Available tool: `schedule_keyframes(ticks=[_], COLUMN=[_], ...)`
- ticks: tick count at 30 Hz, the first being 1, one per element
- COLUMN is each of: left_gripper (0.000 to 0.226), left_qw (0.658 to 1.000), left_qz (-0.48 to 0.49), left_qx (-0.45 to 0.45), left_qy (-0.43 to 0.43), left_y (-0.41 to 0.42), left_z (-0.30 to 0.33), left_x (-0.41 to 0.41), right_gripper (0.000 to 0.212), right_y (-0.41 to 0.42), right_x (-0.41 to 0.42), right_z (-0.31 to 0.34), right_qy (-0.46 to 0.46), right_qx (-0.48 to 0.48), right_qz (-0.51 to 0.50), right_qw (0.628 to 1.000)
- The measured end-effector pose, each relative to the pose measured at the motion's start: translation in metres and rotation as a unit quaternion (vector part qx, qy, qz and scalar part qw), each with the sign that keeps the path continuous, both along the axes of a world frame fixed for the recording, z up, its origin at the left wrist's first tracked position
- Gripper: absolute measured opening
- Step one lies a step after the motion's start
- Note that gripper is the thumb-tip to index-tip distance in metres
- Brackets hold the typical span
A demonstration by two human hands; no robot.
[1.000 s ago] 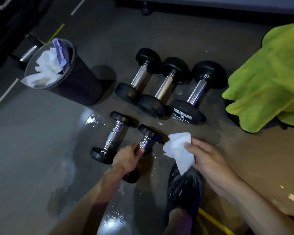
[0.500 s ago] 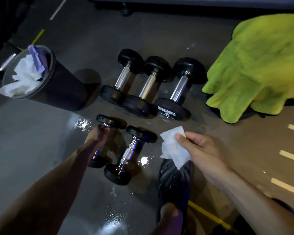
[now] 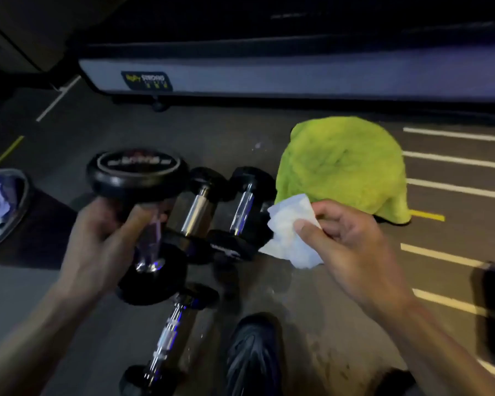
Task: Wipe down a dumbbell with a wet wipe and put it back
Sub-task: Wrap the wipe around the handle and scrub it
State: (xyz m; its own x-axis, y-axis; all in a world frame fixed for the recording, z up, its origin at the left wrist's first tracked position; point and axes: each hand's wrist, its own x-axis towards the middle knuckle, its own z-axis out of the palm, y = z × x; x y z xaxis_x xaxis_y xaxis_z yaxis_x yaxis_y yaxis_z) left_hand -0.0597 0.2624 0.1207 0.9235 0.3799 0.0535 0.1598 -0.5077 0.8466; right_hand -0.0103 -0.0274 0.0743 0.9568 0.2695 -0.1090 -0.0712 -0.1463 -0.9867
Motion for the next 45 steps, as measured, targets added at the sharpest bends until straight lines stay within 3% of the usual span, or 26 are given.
schedule_keyframes(ticks=[3, 6, 12, 17, 20, 21, 24, 27, 29, 33, 38, 41, 45], left_gripper=[0.039, 0.017, 0.009, 0.007, 0.016, 0.019, 0.017, 0.014, 0.024, 0.036, 0.076, 0.087, 0.072], left_qw=[0.983, 0.961, 0.946, 0.952, 0.956, 0.955, 0.953, 0.952, 0.953, 0.962, 0.95, 0.953, 0.958], left_qz=[-0.039, -0.108, -0.198, -0.192, -0.175, -0.173, -0.164, -0.161, -0.154, -0.143, -0.107, -0.138, -0.181], left_qx=[-0.15, -0.212, -0.229, -0.213, -0.214, -0.218, -0.235, -0.242, -0.24, -0.211, -0.281, -0.246, -0.174], left_qy=[-0.098, -0.139, -0.119, -0.109, -0.103, -0.098, -0.099, -0.101, -0.098, -0.1, -0.089, -0.108, -0.141], left_y=[-0.056, -0.108, -0.179, -0.184, -0.185, -0.185, -0.187, -0.189, -0.189, -0.187, -0.178, -0.172, -0.171], left_z=[0.045, 0.067, 0.061, 0.034, 0.034, 0.034, 0.033, 0.032, 0.033, 0.037, 0.037, 0.038, 0.042], left_x=[0.053, 0.107, 0.162, 0.17, 0.174, 0.175, 0.179, 0.181, 0.182, 0.185, 0.192, 0.195, 0.194], right_gripper=[0.008, 0.009, 0.024, 0.032, 0.029, 0.029, 0.032, 0.024, 0.019, 0.04, 0.025, 0.023, 0.021], right_y=[-0.023, -0.052, -0.106, -0.128, -0.121, -0.116, -0.102, -0.094, -0.089, -0.079, -0.069, -0.065, -0.072], right_x=[0.017, 0.032, 0.047, 0.047, 0.052, 0.053, 0.059, 0.072, 0.084, 0.098, 0.107, 0.106, 0.098], right_z=[0.028, 0.043, 0.056, 0.063, 0.073, 0.076, 0.075, 0.067, 0.065, 0.065, 0.055, 0.045, 0.032], right_qy=[-0.062, -0.106, -0.186, -0.225, -0.292, -0.307, -0.273, -0.292, -0.306, -0.289, -0.298, -0.313, -0.289], right_qx=[-0.021, -0.082, -0.278, -0.395, -0.434, -0.433, -0.356, -0.389, -0.408, -0.421, -0.406, -0.341, -0.215], right_qz=[-0.036, -0.064, -0.028, 0.009, -0.038, -0.061, -0.095, -0.108, -0.107, -0.066, -0.092, -0.073, -0.084], right_qw=[0.997, 0.989, 0.942, 0.891, 0.852, 0.845, 0.889, 0.867, 0.854, 0.857, 0.859, 0.884, 0.929])
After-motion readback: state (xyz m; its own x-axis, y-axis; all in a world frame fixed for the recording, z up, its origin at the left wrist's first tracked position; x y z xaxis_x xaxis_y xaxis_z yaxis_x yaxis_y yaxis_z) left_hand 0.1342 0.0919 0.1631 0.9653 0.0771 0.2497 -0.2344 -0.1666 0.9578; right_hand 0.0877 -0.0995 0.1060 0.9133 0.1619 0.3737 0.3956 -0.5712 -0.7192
